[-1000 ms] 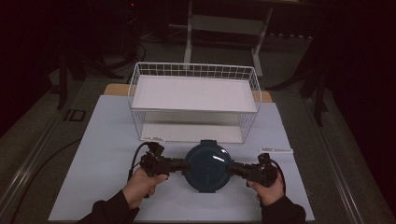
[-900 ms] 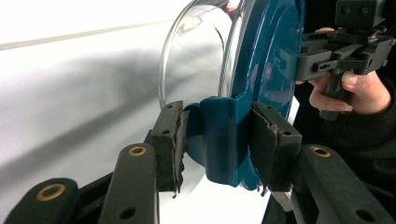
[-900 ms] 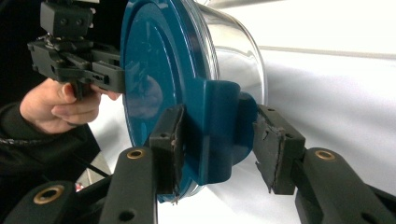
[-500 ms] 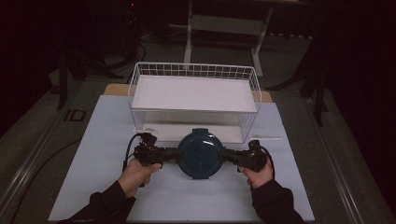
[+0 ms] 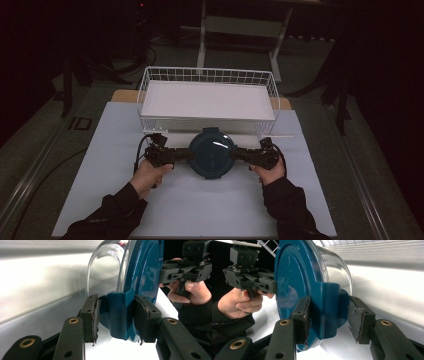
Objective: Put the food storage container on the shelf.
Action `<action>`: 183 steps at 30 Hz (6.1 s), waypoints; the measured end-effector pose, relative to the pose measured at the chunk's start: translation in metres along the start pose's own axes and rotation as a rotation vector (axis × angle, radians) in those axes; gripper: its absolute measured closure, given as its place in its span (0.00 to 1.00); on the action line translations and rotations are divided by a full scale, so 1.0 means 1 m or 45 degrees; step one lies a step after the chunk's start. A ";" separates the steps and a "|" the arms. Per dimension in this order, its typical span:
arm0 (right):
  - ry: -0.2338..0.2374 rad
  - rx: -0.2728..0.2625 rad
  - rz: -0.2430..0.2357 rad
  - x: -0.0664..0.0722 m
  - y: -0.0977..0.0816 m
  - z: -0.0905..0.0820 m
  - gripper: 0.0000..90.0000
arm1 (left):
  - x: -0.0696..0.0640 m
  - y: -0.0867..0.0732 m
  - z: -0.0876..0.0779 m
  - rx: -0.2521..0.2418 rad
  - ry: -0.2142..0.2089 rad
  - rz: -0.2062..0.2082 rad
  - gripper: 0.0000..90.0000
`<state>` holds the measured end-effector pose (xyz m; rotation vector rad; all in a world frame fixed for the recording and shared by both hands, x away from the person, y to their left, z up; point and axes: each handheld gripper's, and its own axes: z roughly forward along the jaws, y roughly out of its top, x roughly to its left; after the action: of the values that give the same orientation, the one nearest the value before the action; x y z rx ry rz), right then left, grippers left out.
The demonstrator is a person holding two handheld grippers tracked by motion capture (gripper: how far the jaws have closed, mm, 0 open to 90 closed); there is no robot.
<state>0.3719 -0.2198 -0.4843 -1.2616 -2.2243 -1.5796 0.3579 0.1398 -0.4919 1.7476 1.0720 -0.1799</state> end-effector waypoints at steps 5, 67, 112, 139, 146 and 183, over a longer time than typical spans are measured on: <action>-0.015 -0.015 0.006 -0.006 0.004 0.007 0.61 | 0.008 0.007 0.003 -0.014 0.017 -0.014 0.63; -0.269 -0.114 -0.107 0.022 0.004 0.016 0.49 | 0.006 0.003 0.003 -0.156 0.096 0.258 0.00; -0.233 0.107 -0.183 0.046 -0.022 0.075 1.00 | -0.030 -0.051 -0.027 -0.143 0.106 0.464 0.00; -0.276 0.021 -0.164 0.034 -0.002 0.093 0.97 | -0.031 -0.053 -0.026 -0.141 0.087 0.470 0.00; -0.252 0.002 -0.233 0.048 -0.006 0.083 0.64 | -0.037 -0.053 -0.029 -0.142 0.073 0.492 0.00; -0.256 -0.121 -0.311 0.057 -0.060 -0.026 0.17 | -0.050 -0.074 -0.068 -0.135 0.101 0.567 0.00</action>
<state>0.2846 -0.2161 -0.4851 -1.2649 -2.5398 -1.7293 0.2509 0.1724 -0.4829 1.8603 0.7083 0.2211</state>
